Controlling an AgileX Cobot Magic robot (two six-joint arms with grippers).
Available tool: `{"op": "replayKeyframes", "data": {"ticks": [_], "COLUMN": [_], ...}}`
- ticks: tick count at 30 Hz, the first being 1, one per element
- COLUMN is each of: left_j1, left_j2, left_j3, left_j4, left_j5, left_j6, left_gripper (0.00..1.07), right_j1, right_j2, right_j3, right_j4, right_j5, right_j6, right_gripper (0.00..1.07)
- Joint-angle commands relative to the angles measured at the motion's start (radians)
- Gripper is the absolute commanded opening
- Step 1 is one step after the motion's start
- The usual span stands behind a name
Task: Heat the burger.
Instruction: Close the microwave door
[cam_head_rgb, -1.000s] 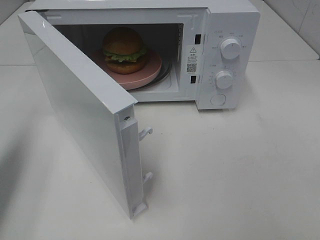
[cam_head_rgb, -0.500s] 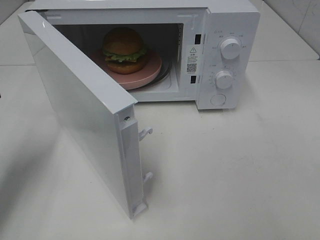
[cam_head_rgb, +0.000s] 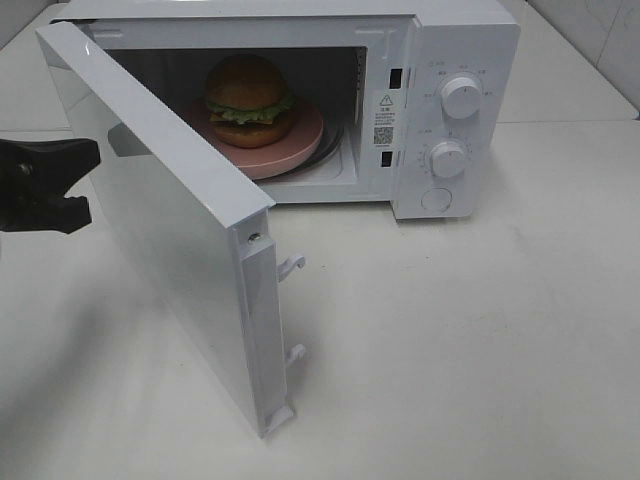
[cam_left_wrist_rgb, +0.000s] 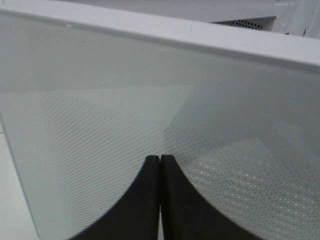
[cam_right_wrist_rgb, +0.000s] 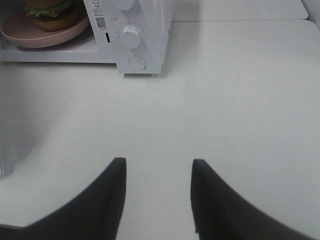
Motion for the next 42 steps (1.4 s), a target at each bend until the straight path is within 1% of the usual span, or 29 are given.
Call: {"op": "replayKeyframes", "data": {"ticks": [1, 7, 12, 17, 18, 20, 21, 24, 26, 27, 28, 30, 31, 32, 33, 35, 36, 37, 38, 40, 41, 42], "left_j1": [-0.039, -0.105, -0.141, -0.185, -0.209, -0.220, -0.247, -0.271, -0.300, -0.300, -0.315, -0.321, -0.334, -0.334, -0.347, -0.353, -0.366, -0.366, -0.379, -0.384, -0.395, -0.400], "left_j2": [0.022, 0.066, 0.082, 0.108, 0.121, 0.127, 0.141, 0.156, 0.182, 0.182, 0.197, 0.202, 0.219, 0.219, 0.236, 0.244, 0.261, 0.261, 0.278, 0.286, 0.305, 0.315], "left_j3": [-0.017, -0.058, -0.080, -0.116, -0.139, -0.151, -0.176, -0.203, -0.246, -0.246, -0.275, -0.287, -0.317, -0.317, -0.346, -0.358, -0.391, -0.391, -0.424, -0.437, -0.470, -0.482], "left_j4": [-0.015, -0.032, -0.044, -0.079, -0.096, -0.105, -0.131, -0.149, -0.164, -0.164, -0.168, -0.170, -0.178, -0.178, -0.183, -0.187, -0.196, -0.196, -0.210, -0.216, -0.226, -0.230], "left_j5": [-0.019, -0.011, -0.012, -0.001, 0.020, 0.025, 0.041, 0.064, 0.087, 0.087, 0.096, 0.100, 0.116, 0.116, 0.140, 0.149, 0.162, 0.162, 0.176, 0.181, 0.191, 0.196], "left_j6": [-0.004, -0.003, -0.001, 0.001, 0.011, 0.018, 0.020, 0.020, 0.020, 0.020, 0.019, 0.019, 0.019, 0.019, 0.019, 0.019, 0.019, 0.019, 0.019, 0.019, 0.019, 0.019], "left_gripper": [0.00, 0.00, 0.00, 0.00, 0.00, 0.00, 0.00, 0.00, 0.00, 0.00, 0.00, 0.00, 0.00, 0.00, 0.00, 0.00, 0.00, 0.00, 0.00, 0.00, 0.00, 0.00], "right_j1": [-0.007, -0.007, -0.007, -0.007, -0.007, -0.007, -0.007, -0.007, -0.007, -0.007, -0.007, -0.007, -0.007, -0.007, -0.007, -0.007, -0.007, -0.007, -0.007, -0.007, -0.007, -0.007], "right_j2": [-0.030, -0.030, -0.030, -0.030, -0.030, -0.030, -0.030, -0.030, -0.030, -0.030, -0.030, -0.030, -0.030, -0.030, -0.030, -0.030, -0.030, -0.030, -0.030, -0.030, -0.030, -0.030], "right_j3": [0.002, 0.002, 0.002, 0.002, 0.002, 0.002, 0.002, 0.002, 0.002, 0.002, 0.002, 0.002, 0.002, 0.002, 0.002, 0.002, 0.002, 0.002, 0.002, 0.002, 0.002, 0.002], "right_j4": [-0.001, -0.001, -0.001, -0.001, -0.001, -0.001, -0.001, -0.001, -0.001, -0.001, -0.001, -0.001, -0.001, -0.001, -0.001, -0.001, -0.001, -0.001, -0.001, -0.001, -0.001, -0.001], "right_j5": [-0.007, -0.007, -0.007, -0.007, -0.007, -0.007, -0.007, -0.007, -0.007, -0.007, -0.007, -0.007, -0.007, -0.007, -0.007, -0.007, -0.007, -0.007, -0.007, -0.007, -0.007, -0.007], "right_j6": [0.005, 0.005, 0.005, 0.005, 0.005, 0.005, 0.005, 0.005, 0.005, 0.005, 0.005, 0.005, 0.005, 0.005, 0.005, 0.005, 0.005, 0.005, 0.005, 0.005, 0.005, 0.005], "right_gripper": [0.41, 0.41, 0.41, 0.41, 0.41, 0.41, 0.41, 0.41, 0.41, 0.41, 0.41, 0.41, 0.41, 0.41, 0.41, 0.41, 0.41, 0.41, 0.41, 0.41, 0.41, 0.41]}}
